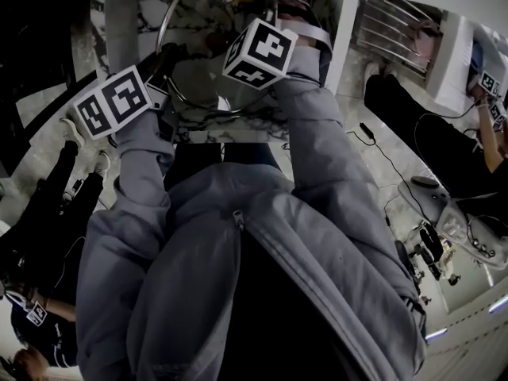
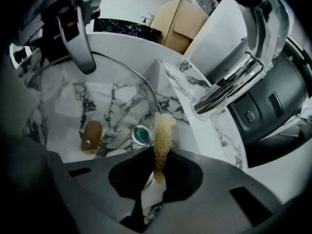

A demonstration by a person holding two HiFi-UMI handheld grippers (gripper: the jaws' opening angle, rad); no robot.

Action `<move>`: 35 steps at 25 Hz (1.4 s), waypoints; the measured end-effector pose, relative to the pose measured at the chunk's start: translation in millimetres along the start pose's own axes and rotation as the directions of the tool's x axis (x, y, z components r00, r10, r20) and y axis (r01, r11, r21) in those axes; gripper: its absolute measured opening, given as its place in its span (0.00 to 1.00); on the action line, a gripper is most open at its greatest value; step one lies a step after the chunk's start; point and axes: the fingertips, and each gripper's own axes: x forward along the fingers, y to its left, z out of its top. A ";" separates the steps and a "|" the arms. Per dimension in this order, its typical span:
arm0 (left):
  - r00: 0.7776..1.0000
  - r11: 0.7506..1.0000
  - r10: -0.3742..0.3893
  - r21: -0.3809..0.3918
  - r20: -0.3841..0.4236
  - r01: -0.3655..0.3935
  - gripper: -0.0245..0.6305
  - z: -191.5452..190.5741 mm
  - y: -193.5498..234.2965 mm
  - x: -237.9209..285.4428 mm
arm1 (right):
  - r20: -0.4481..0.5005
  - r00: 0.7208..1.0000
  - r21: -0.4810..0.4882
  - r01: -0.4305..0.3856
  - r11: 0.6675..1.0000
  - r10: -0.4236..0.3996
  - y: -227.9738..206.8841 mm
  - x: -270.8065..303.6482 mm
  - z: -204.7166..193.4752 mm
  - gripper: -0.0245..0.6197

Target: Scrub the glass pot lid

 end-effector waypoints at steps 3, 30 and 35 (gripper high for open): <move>1.000 1.000 -0.001 -0.016 -0.003 0.001 0.10 -0.9 -0.8 -1.2 | -0.028 0.999 -0.043 0.032 0.999 -0.033 -8.6 13.5 -1.8 0.11; 0.999 0.999 0.043 -0.027 0.022 -0.042 0.10 -0.7 1.8 -8.2 | -0.110 0.899 -0.401 -0.430 0.809 0.424 166.1 -70.9 -35.9 0.11; 0.999 0.999 0.044 -0.010 0.027 -0.044 0.10 0.2 -2.5 -11.0 | -0.146 0.844 -0.440 -0.522 0.731 0.516 181.0 -89.7 -43.7 0.11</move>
